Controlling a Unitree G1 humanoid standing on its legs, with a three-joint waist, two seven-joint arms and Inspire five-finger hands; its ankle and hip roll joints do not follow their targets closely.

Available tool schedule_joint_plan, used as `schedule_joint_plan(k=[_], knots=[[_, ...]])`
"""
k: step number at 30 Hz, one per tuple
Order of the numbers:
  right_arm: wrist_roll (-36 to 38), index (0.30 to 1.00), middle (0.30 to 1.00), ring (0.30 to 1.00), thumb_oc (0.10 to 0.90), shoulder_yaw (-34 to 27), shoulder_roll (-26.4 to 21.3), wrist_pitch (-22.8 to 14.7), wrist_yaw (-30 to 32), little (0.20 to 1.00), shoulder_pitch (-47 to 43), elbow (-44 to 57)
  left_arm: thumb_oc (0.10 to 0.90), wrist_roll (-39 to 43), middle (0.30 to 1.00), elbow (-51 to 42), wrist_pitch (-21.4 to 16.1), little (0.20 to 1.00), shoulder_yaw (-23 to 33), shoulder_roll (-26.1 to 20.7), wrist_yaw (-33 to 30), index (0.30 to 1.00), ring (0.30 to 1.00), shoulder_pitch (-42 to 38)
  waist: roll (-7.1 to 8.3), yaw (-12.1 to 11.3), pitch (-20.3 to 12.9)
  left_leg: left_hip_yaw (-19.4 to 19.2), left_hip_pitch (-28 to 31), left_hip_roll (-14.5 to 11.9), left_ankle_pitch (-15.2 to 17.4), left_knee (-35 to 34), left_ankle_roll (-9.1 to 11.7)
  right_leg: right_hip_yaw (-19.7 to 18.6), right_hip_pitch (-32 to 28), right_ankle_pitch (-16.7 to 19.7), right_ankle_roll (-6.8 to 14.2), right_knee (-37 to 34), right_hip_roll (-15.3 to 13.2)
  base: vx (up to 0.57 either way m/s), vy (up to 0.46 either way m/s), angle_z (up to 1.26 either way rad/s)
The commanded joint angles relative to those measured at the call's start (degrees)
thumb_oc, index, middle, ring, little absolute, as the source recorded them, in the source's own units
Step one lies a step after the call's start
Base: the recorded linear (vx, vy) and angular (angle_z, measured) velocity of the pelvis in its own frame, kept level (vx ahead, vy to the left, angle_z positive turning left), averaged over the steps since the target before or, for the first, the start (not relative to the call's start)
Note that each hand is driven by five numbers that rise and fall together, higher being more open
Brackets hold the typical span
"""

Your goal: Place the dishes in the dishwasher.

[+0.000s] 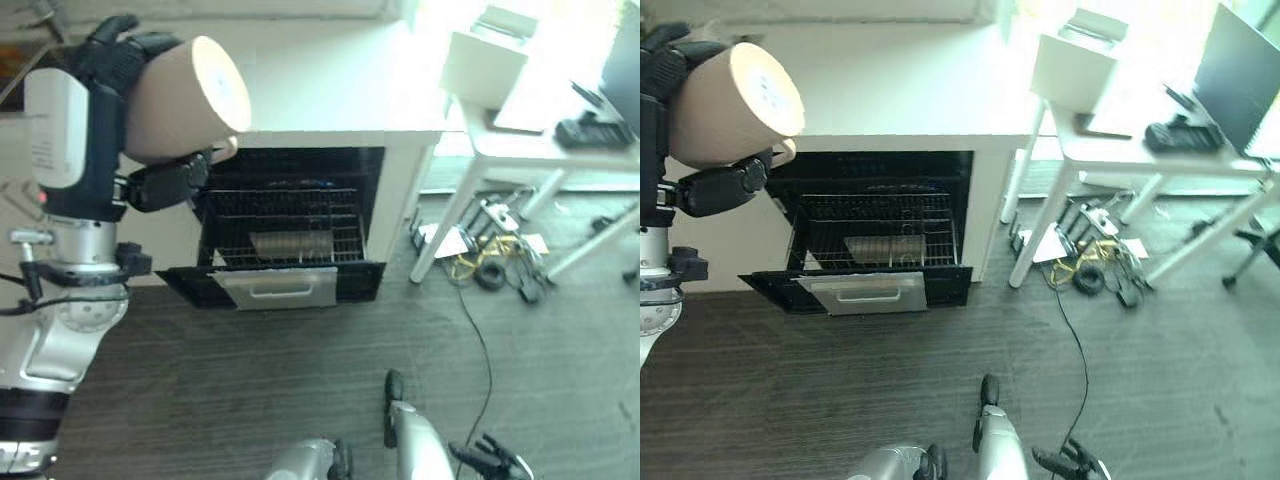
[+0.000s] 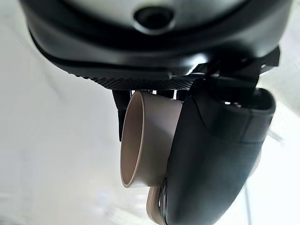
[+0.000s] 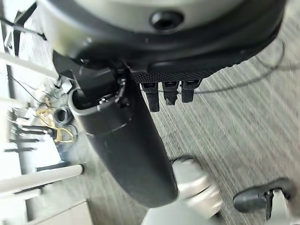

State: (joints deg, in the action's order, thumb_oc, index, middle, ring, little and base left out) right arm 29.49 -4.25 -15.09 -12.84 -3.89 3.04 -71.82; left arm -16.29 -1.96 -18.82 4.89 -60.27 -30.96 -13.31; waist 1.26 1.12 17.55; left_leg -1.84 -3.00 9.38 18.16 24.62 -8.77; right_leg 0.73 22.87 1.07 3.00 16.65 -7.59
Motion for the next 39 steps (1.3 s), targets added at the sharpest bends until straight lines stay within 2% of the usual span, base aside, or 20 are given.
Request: schedule_joint_plan(k=[1, 4, 9, 14, 15, 16, 17, 18, 21, 24, 27, 32, 35, 36, 37, 39], knots=[[1.73, 0.900, 0.900, 0.900, 0.800, 0.82, -3.73, -2.73, -1.02, 0.900, -1.15, 2.19, 0.400, 4.78, 0.300, -2.37, -1.91, 0.300, 6.16, -2.97, -2.76, 0.300, 0.300, -4.85, -3.51, 1.98, -5.63, 1.11, 0.68, -7.11, 0.59, -7.43, 6.39, 3.60, -10.75, -6.54, 7.00, 0.54, -1.49, 0.16, -0.258, 1.03], [1.53, 0.900, 0.900, 0.900, 0.800, 1.66, -3.97, -2.82, -0.77, 0.900, -1.31, 2.45, 0.400, 5.68, 0.300, -2.18, -1.03, 0.300, 6.47, -4.06, -2.60, 0.300, 0.300, -4.17, -3.48, 1.29, -6.04, -0.08, 0.67, -8.85, -0.19, -7.43, 7.49, 4.71, -13.02, -8.36, 6.41, 0.54, -1.60, 0.12, -0.163, 0.19], [4.11, 0.900, 0.900, 0.900, 0.800, 2.85, -6.44, -2.43, -0.80, 0.900, -2.99, 4.03, 0.400, 9.22, 0.300, -2.64, 0.24, 0.300, 8.05, -6.49, -1.98, 0.300, 0.300, -2.59, -4.12, -0.57, -5.45, 0.12, 0.41, -11.28, -3.22, -7.43, 9.60, 7.33, -17.22, -11.68, 4.06, 0.54, -0.81, 0.09, -0.158, 0.08], [4.15, 0.900, 0.900, 0.900, 0.800, 2.23, -7.89, -1.50, -0.99, 0.900, -3.52, 3.58, 0.400, 11.41, 0.300, -2.02, -1.41, 0.300, 9.04, -6.72, -0.74, 0.300, 0.300, -1.62, -3.84, -0.75, -4.38, -1.12, 1.83, -11.19, -4.81, -7.43, 10.40, 7.70, -19.10, -12.54, 2.89, 0.54, -0.95, 0.04, -0.059, 0.17], [4.13, 0.900, 0.900, 0.900, 0.800, 2.12, -8.32, -1.73, -0.70, 0.900, -3.59, 2.91, 0.400, 12.20, 0.300, -1.83, -2.49, 0.300, 9.07, -6.27, -0.06, 0.300, 0.300, -1.86, -3.30, -1.35, -3.67, -1.23, 2.36, -10.09, -6.99, -7.43, 10.69, 7.11, -19.87, -12.74, 2.54, 0.54, -1.31, 0.03, 0.032, 0.29], [4.75, 0.900, 0.900, 0.900, 0.800, 1.47, -8.64, -2.37, -0.18, 0.900, -3.80, 2.26, 0.400, 13.16, 0.300, -2.40, -3.71, 0.300, 9.45, -6.14, 0.52, 0.300, 0.300, -1.62, -3.80, -1.64, -2.93, -1.40, 0.73, -11.14, -6.98, -7.43, 11.03, 7.63, -20.41, -12.86, 2.48, 0.54, -0.96, 0.01, 0.168, 0.37], [5.75, 0.900, 0.900, 0.900, 0.800, 0.60, -9.35, -2.74, -0.15, 0.900, -3.85, 1.91, 0.400, 13.10, 0.300, -3.31, -4.17, 0.300, 9.53, -5.22, 0.84, 0.300, 0.300, -1.32, -4.75, -1.13, -2.54, -3.27, -0.85, -13.32, -8.51, -7.43, 12.46, 8.58, -20.78, -13.27, 2.38, 0.54, -0.59, -0.05, 0.331, 0.60], [7.08, 0.900, 0.900, 0.900, 0.800, -0.66, -9.47, -2.81, -0.01, 0.900, -3.82, 2.16, 0.400, 11.95, 0.300, -3.95, -4.75, 0.300, 9.05, -4.01, 1.22, 0.300, 0.300, -1.27, -5.35, -0.93, -2.77, -2.45, -2.10, -14.31, -8.06, -7.43, 13.31, 9.22, -20.84, -13.41, 2.84, 0.54, -1.08, -0.03, 0.299, 0.56], [5.66, 0.900, 0.900, 0.900, 0.800, -1.68, -8.72, -2.31, -0.30, 0.900, -2.56, 3.23, 0.400, 10.14, 0.300, -3.88, -5.66, 0.300, 8.63, -2.09, 2.09, 0.300, 0.300, -1.17, -5.62, -0.38, -3.99, -3.85, -2.92, -15.51, -7.09, -7.43, 14.17, 11.31, -20.39, -13.40, 3.90, 0.54, -2.83, 0.00, 0.206, 0.18], [6.67, 0.900, 0.900, 0.900, 0.800, -2.12, -6.65, -2.34, 0.96, 0.900, -1.46, 3.69, 0.400, 10.45, 0.300, -4.23, -6.03, 0.300, 7.65, 0.60, 4.48, 0.300, 0.300, -0.10, -5.33, 0.00, -5.23, -4.63, -2.21, -15.16, -5.77, -7.43, 13.64, 11.14, -19.82, -13.24, 4.70, 0.54, -3.74, 0.04, 0.090, -0.14], [6.65, 0.900, 0.900, 0.900, 0.800, -2.26, -4.82, -3.98, 1.91, 0.900, -0.55, 4.53, 0.400, 11.63, 0.300, -5.14, -6.00, 0.300, 5.78, 3.08, 7.51, 0.300, 0.300, 0.33, -4.93, 0.23, -5.80, -5.42, -1.58, -14.94, -4.85, -7.43, 12.85, 10.56, -19.45, -13.08, 5.04, 0.54, -3.91, 0.02, 0.019, -0.22], [11.07, 0.900, 0.900, 0.900, 0.800, -3.35, -3.12, -9.66, 3.02, 0.900, 0.26, 8.67, 0.400, 16.06, 0.300, -6.01, -5.76, 0.300, 0.84, 9.37, 12.79, 0.300, 0.300, -0.13, -3.64, 1.43, -6.19, -6.99, -0.30, -14.83, -3.20, -7.43, 11.45, 8.97, -18.63, -12.58, 5.62, 0.54, -3.54, 0.01, -0.035, -0.17], [13.35, 0.900, 0.900, 0.900, 0.800, -4.37, -3.10, -15.51, 2.71, 0.900, 0.95, 15.24, 0.400, 16.78, 0.300, -5.93, -5.22, 0.300, -2.03, 13.55, 14.70, 0.300, 0.300, -0.04, -2.82, 2.28, -6.22, -7.64, 0.46, -14.77, -2.60, -7.43, 10.89, 7.87, -18.45, -12.24, 5.78, 0.54, -3.21, 0.02, -0.042, -0.31], [12.46, 0.900, 0.900, 0.900, 0.800, -4.50, -3.22, -19.03, 4.23, 0.900, 1.21, 20.55, 0.400, 19.59, 0.300, -5.77, -5.08, 0.300, -3.16, 15.43, 16.27, 0.300, 0.300, 0.43, -2.41, 2.76, -6.17, -8.08, 0.82, -14.82, -2.39, -7.43, 10.68, 7.52, -18.36, -12.05, 5.84, 0.54, -3.15, 0.02, -0.057, -0.45], [11.53, 0.900, 0.900, 0.900, 0.800, -4.79, -3.32, -21.16, 5.50, 0.900, 1.65, 24.81, 0.400, 23.05, 0.300, -5.45, -5.09, 0.300, -3.97, 16.85, 18.17, 0.300, 0.300, 0.86, -2.16, 3.21, -6.17, -8.44, 1.15, -14.87, -2.21, -7.43, 10.53, 7.19, -18.29, -11.90, 5.91, 0.54, -3.13, 0.02, -0.060, -0.42], [7.51, 0.900, 0.900, 0.900, 0.800, -6.65, -3.44, -25.65, 10.73, 0.900, 3.01, 37.18, 0.400, 28.44, 0.300, -4.22, -6.49, 0.300, -6.54, 22.50, 21.99, 0.300, 0.300, 1.89, -1.28, 4.57, -6.34, -9.40, 1.83, -14.66, -1.48, -7.43, 9.79, 6.25, -17.79, -11.46, 6.27, 0.54, -3.03, 0.01, -0.035, -0.29]])
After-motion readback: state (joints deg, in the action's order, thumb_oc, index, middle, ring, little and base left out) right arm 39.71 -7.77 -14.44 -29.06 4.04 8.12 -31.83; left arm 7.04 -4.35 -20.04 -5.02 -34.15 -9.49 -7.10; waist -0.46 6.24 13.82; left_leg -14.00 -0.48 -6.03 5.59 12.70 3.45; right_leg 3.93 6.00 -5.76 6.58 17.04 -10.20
